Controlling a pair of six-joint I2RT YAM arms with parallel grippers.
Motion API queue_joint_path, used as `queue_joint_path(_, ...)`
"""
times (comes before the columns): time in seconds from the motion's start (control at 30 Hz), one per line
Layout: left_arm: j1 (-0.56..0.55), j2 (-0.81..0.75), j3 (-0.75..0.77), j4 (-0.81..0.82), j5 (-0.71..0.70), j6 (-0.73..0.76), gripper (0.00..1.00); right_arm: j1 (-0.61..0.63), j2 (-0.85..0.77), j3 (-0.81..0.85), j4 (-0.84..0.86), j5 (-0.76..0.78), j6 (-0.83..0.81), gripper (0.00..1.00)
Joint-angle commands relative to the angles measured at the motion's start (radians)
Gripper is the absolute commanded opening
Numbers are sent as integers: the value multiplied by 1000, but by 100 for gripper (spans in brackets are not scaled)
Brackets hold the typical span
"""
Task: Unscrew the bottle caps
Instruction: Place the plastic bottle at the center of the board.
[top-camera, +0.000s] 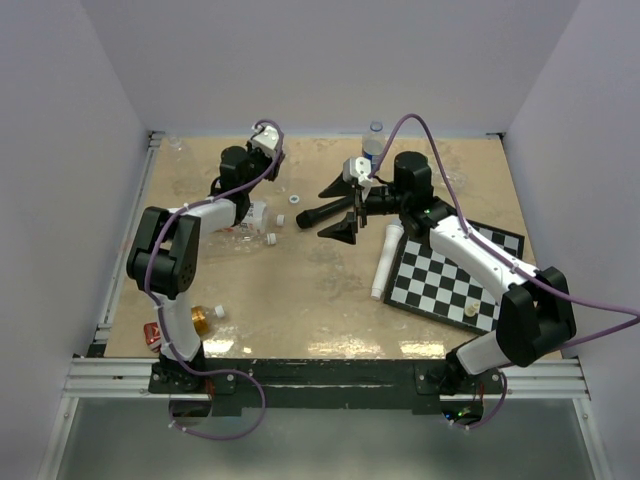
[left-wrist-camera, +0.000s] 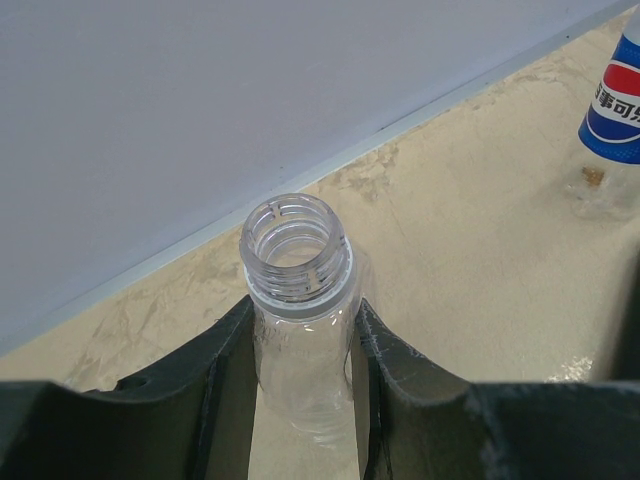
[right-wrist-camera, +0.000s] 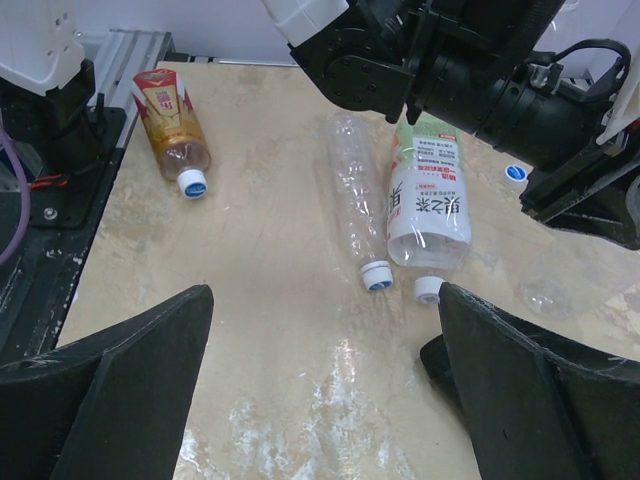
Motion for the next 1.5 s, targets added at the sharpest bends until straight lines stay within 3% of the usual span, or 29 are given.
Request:
queue_joint_path(0.0, 11, -25, -1, 45, 26, -14, 39, 3, -6, 41, 6, -26, -14, 98)
queue_joint_path(0.57, 11, -71, -35, 31, -12, -20, 73, 3, -6, 41, 9, -36, -9, 98)
queue_joint_path(0.67, 11, -87, -35, 20, -22, -25, 98, 3, -6, 41, 9, -36, -9, 98)
queue_joint_path(0.7, 11, -90, -35, 16, -31, -28, 100, 3, -6, 41, 9, -34, -8, 98)
queue_joint_path(1.1, 11, -197, -39, -96, -40, -40, 100, 3, -10, 41, 1, -25, -23, 98)
queue_joint_path(1.47, 11, -453, -91, -303, -57, -46, 100, 3, -26, 65, -115, 58, -181, 98)
